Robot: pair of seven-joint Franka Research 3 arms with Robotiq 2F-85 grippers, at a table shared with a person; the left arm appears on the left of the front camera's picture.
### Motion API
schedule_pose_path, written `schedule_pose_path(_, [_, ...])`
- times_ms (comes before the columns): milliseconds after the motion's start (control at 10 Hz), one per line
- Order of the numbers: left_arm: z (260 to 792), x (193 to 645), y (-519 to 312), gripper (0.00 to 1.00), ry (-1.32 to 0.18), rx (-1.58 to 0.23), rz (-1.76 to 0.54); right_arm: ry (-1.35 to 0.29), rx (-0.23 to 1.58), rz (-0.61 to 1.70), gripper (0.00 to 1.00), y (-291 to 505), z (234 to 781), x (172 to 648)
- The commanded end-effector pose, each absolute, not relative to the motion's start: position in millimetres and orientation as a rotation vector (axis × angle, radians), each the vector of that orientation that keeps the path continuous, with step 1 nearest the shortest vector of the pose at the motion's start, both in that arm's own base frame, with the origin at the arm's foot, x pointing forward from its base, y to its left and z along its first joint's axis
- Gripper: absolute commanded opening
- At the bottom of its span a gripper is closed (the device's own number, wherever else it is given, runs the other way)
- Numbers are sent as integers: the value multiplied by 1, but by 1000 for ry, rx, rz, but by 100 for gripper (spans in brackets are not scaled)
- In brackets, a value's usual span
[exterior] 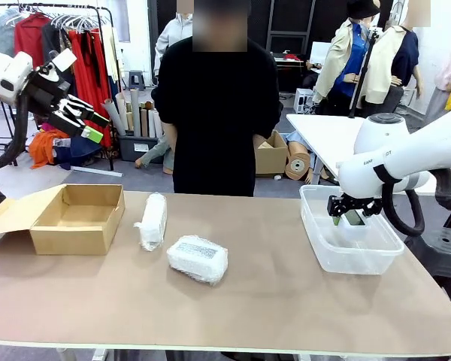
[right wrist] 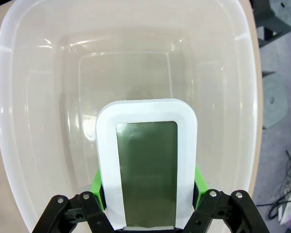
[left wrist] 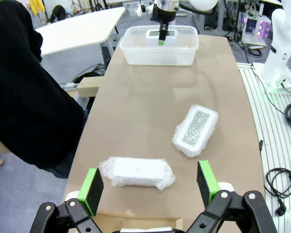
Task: Separate and place wrapped and unwrapped clocks.
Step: If the picked Digital clock is wrapped, place it in the Package Box ; if not, place it in the Organizing box.
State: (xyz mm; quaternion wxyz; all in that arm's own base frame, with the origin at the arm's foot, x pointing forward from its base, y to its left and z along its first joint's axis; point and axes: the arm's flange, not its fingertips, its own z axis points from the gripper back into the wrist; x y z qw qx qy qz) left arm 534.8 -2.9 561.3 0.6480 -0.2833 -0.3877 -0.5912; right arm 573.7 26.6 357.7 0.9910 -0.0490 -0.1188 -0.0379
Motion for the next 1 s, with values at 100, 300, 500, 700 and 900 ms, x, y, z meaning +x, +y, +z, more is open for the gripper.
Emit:
schedule_pose_path(100, [563,534,-4,100,-888,-640,-1343,-255,-96,-123,18,33,347,580])
schedule_pose_path(300, [563,534,-4,100,-888,-640,-1343,-243,-68,-134,18,34,335,581])
schedule_pose_path(500, [563,534,-4,100,-888,-640,-1343,-239,-69,-133,18,34,325,582])
schedule_pose_path(700, [563,534,-4,100,-888,-640,-1343,-242,-68,-135,18,32,319,582])
schedule_pose_path(900, [563,534,-4,100,-888,-640,-1343,-238,-65,-139,18,31,316,582])
